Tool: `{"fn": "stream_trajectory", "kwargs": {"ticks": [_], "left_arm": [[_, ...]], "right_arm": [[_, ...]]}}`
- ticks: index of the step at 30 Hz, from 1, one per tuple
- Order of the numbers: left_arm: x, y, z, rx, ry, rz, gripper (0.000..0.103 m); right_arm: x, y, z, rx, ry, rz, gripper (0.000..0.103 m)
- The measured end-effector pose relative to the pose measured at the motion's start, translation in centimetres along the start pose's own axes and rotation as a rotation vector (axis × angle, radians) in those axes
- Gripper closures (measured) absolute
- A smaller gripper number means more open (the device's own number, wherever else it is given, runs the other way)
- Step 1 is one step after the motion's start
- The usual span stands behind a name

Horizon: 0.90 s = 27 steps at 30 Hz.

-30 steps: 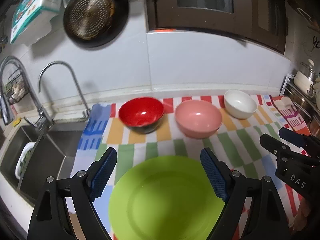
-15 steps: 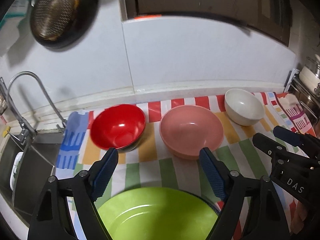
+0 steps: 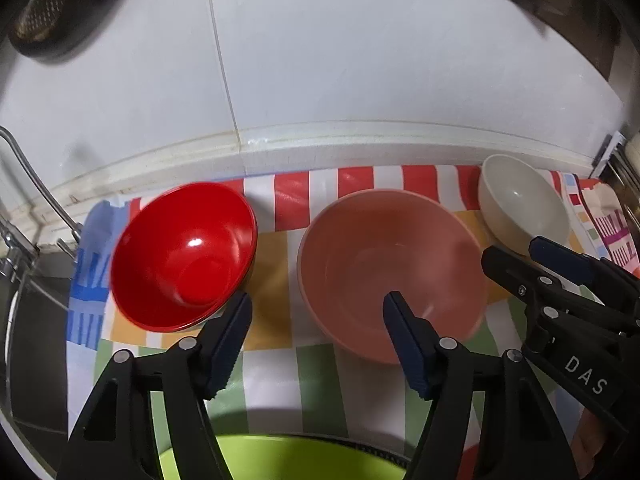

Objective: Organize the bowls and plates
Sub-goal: 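Reach the left tool to the pink bowl and grip its rim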

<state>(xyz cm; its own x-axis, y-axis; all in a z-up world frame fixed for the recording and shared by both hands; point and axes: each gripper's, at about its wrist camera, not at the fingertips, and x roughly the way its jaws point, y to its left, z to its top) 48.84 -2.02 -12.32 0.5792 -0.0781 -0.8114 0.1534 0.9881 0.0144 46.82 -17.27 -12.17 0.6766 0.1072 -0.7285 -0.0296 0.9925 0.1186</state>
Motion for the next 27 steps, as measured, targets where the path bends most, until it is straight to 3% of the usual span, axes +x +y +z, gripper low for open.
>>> {"fn": "stream_trajectory", "kwargs": {"ticks": [9, 15, 19, 23, 27], "left_arm": [[2.5, -0.2, 0.7, -0.008, 0.035, 0.008, 0.047], [3.8, -0.5, 1.2, 0.002, 0.059, 0.006, 0.063], [4.4, -0.7, 1.2, 0.014, 0.078, -0.001, 0.081], [4.5, -0.6, 1.2, 0.016, 0.071, 0.013, 0.086], [4.1, -0.6, 1.2, 0.014, 0.068, 0.005, 0.087]], "right_arm": [[3.7, -0.1, 0.6, -0.010, 0.061, 0.007, 0.054], [5.5, -0.1, 0.5, -0.024, 0.102, 0.000, 0.070], [5.9, -0.1, 0.5, -0.031, 0.114, 0.007, 0.083], [6.4, 0.1, 0.5, -0.027, 0.133, 0.017, 0.092], [6.4, 0.3, 0.3, -0.032, 0.133, 0.005, 0.092]]}}
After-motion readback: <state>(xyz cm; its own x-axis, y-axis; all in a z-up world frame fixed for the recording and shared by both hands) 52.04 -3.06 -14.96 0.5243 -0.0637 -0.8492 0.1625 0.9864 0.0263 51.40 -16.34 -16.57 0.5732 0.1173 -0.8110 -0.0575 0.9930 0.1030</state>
